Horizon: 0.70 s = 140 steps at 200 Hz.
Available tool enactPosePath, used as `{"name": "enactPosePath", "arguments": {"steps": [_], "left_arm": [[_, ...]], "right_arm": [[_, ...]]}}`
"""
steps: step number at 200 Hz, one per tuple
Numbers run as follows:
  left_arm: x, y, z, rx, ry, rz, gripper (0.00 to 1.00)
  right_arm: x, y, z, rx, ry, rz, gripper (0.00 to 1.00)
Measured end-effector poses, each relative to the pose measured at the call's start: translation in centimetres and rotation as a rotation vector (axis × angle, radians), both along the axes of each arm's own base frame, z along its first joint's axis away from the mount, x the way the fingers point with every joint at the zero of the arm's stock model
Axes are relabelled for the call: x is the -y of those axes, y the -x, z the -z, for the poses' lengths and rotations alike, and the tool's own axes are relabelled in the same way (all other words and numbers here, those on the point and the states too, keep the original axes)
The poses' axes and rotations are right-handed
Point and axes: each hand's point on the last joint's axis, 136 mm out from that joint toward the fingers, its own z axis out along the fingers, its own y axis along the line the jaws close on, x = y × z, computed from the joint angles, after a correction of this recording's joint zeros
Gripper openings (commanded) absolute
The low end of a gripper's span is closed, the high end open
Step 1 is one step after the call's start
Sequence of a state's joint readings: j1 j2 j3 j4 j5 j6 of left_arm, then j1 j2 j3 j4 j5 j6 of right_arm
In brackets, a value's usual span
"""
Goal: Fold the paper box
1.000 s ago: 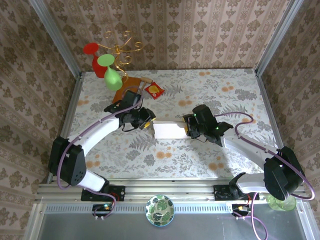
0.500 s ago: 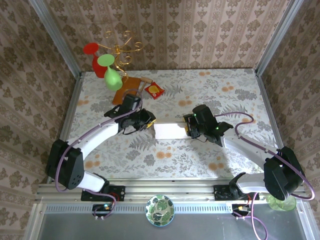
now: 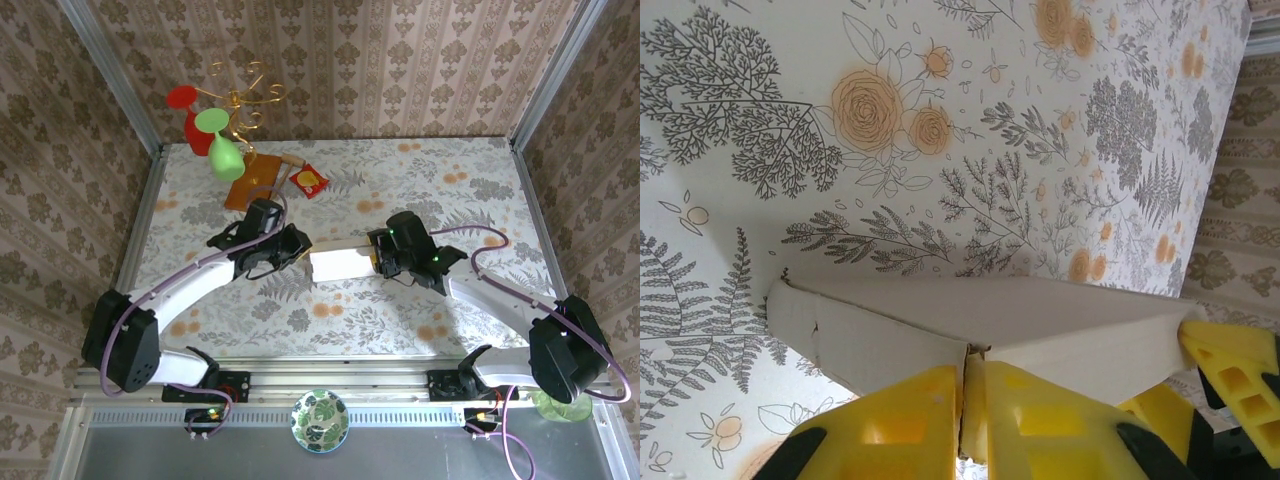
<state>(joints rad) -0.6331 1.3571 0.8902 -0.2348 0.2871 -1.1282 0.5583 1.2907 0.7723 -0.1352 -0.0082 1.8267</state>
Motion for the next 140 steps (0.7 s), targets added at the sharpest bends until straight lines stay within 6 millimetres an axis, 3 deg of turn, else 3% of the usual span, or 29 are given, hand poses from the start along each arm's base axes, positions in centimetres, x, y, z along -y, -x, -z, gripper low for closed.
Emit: {"name": "enactPosePath", "arguments": {"steps": [54,107,140], "left_arm": [[0.7,1.1,0.0,0.108,-0.076,0.082,0.0],[1.8,1.8,0.1,0.191,-0.126,0.146,0.0],[2.4,2.2,0.1,0.234,-0.184,0.184,0.0]], "right_arm": [[0.5,0.5,0.0,0.02,0.018,-0.015,0.48],[1.5,0.7,0.1,0.022,0.053,-0.034,0.52],[2.3,1.3,0.4,0.007,0.078,-0.067,0.62]]}}
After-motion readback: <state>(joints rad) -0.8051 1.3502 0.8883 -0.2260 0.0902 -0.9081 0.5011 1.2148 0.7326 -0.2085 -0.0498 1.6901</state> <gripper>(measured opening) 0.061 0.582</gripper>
